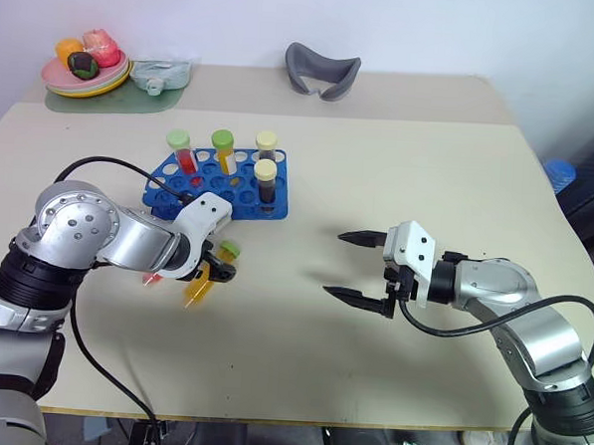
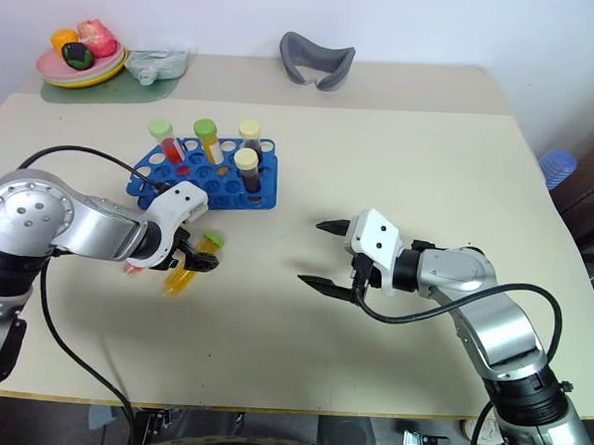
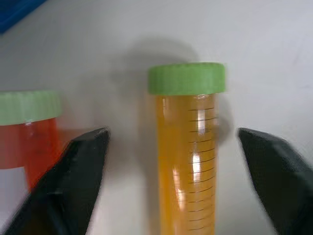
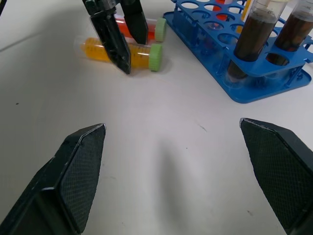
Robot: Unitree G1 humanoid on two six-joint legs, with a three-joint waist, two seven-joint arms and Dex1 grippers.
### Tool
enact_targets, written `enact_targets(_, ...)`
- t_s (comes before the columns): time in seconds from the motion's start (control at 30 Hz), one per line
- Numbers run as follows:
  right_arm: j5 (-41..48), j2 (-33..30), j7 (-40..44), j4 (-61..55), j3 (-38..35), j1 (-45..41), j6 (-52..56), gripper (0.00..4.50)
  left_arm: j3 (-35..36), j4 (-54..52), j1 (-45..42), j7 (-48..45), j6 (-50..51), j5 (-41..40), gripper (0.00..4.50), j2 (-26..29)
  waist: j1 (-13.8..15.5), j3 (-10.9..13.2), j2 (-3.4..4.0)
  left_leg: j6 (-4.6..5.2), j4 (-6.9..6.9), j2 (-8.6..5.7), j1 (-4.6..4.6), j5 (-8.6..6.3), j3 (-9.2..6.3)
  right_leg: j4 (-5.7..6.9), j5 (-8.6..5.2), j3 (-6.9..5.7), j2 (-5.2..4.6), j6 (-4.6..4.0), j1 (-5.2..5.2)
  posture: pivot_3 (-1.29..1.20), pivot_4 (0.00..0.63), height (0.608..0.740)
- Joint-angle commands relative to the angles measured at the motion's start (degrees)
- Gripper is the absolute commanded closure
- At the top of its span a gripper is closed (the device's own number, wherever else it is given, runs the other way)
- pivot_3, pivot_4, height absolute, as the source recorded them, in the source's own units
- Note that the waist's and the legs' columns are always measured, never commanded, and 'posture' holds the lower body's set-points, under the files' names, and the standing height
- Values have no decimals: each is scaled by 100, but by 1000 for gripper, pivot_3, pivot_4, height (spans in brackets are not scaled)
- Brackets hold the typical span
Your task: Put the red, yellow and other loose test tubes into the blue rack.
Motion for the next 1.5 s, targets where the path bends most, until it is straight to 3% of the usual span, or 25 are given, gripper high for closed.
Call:
enact_targets(0.03,-2,46,-16,-146,-31,-61,-121,0,-44,-31,-98,-91,49,104,2356,95,7,0,0,0,0,0,0,0,0,0,0,0,0,0,0,0,150,740)
enact_targets(0.37,-18,72,-28,-142,-28,-97,-104,0,21,-72,-112,-213,49,189,2356,55,11,0,0,0,0,0,-2,0,0,-2,0,0,-1,0,0,0,150,740)
enact_targets(0.47,-26,74,-22,-130,-24,-111,-109,0,39,-136,-121,-237,49,256,3607,53,10,0,0,0,0,0,-2,0,0,-1,0,0,-1,0,0,0,150,740)
enact_targets(0.7,-53,88,4,-84,-16,-152,-111,0,209,-204,-278,-328,49,270,3607,153,11,1,-1,0,0,0,-4,0,0,-2,0,-1,-1,0,-1,0,150,740)
enact_targets(0.87,-65,77,35,-56,-48,-158,-116,0,937,-522,-103,-684,-145,270,3607,268,2,1,-2,0,-1,0,-5,0,0,-1,0,-1,0,0,-5,0,150,740)
enact_targets(0.97,-59,57,55,-53,-75,-147,-119,0,1666,-1123,374,-1163,-813,503,3607,330,-1,1,-1,-6,-2,0,-6,3,2,-3,0,0,-2,0,-5,0,150,740)
enact_targets(1.13,-36,29,68,-22,-153,-144,-117,0,2600,-2138,1594,-2484,-2941,2149,3607,407,16,1,-1,-24,-5,2,-6,13,5,-4,0,0,-1,0,-6,0,150,740)
enact_targets(1.2,6,85,-11,1,-218,-200,-69,0,2915,-2211,1972,-2852,-4028,2793,3607,17,26,1,0,-23,-6,1,-5,13,8,-8,0,1,-2,0,-4,0,150,740)
enact_targets(1.5,403,664,-757,-87,-622,-365,390,0,1866,-1576,2533,-2966,-7509,5748,3607,-2120,61,-2,-2,-4,-2,1,-11,2,8,-21,2,-1,-4,0,1,0,150,740)
